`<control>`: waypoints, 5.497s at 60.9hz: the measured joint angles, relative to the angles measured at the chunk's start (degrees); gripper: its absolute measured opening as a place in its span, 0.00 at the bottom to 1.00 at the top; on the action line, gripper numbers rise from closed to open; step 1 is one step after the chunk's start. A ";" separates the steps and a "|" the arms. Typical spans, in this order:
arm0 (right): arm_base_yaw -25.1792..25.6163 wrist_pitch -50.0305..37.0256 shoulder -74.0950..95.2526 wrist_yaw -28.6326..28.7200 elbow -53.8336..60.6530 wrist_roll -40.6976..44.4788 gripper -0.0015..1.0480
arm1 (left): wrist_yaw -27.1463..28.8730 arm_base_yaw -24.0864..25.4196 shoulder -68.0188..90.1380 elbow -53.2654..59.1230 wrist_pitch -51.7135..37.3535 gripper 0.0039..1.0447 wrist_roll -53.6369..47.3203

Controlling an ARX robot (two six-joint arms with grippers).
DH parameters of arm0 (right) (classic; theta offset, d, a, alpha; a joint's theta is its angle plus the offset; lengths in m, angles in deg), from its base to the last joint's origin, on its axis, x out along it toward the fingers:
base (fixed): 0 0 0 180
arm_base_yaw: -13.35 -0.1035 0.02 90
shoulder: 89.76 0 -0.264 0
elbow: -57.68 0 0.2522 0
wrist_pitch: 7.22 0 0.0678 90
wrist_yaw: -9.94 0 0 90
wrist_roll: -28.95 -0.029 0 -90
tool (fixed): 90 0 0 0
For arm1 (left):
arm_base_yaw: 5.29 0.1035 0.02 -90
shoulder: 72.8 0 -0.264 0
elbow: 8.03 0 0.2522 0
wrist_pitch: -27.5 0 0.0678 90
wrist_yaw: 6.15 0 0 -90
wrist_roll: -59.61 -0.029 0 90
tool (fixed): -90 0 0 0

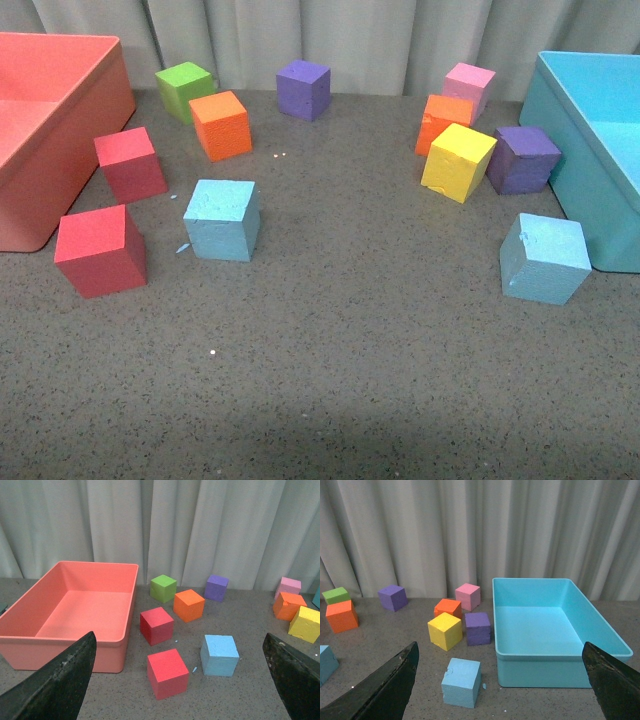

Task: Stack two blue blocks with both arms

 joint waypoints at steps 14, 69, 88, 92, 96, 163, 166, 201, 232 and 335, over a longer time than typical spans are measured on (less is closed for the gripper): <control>0.00 -0.02 0.00 0.00 0.00 0.02 0.91 | 0.00 0.02 0.00 0.00 0.00 0.94 0.00; 0.00 0.00 0.00 0.00 0.00 0.02 0.91 | 0.00 0.00 0.00 0.00 0.00 0.94 0.00; -1.77 -4.17 13.07 -9.38 -2.10 20.61 0.91 | 0.02 0.00 0.00 0.00 0.00 0.94 0.00; -1.68 -7.17 20.02 -7.63 -4.31 19.41 0.91 | 0.02 0.00 0.00 0.00 0.00 0.94 0.00; -1.64 -11.56 30.67 -6.58 -8.31 15.32 0.91 | 0.02 0.00 0.00 0.00 0.00 0.94 0.00; -9.01 4.94 108.63 -6.95 -52.39 -18.38 0.91 | 0.02 0.00 0.00 0.00 0.00 0.94 0.00; -9.07 5.35 109.57 -7.10 -53.05 -18.38 0.91 | 0.02 0.00 0.00 0.00 0.00 0.94 0.00; -9.53 4.24 119.93 -7.54 -58.21 -18.78 0.69 | 0.00 0.00 0.00 0.00 0.00 0.94 0.00; -13.00 3.26 115.10 -5.46 -57.09 -18.82 0.40 | 0.00 0.00 0.00 0.00 0.00 0.94 0.00; -27.28 -1.57 115.21 -1.64 -60.08 -16.33 0.89 | 0.00 0.00 0.00 0.00 0.00 0.94 0.00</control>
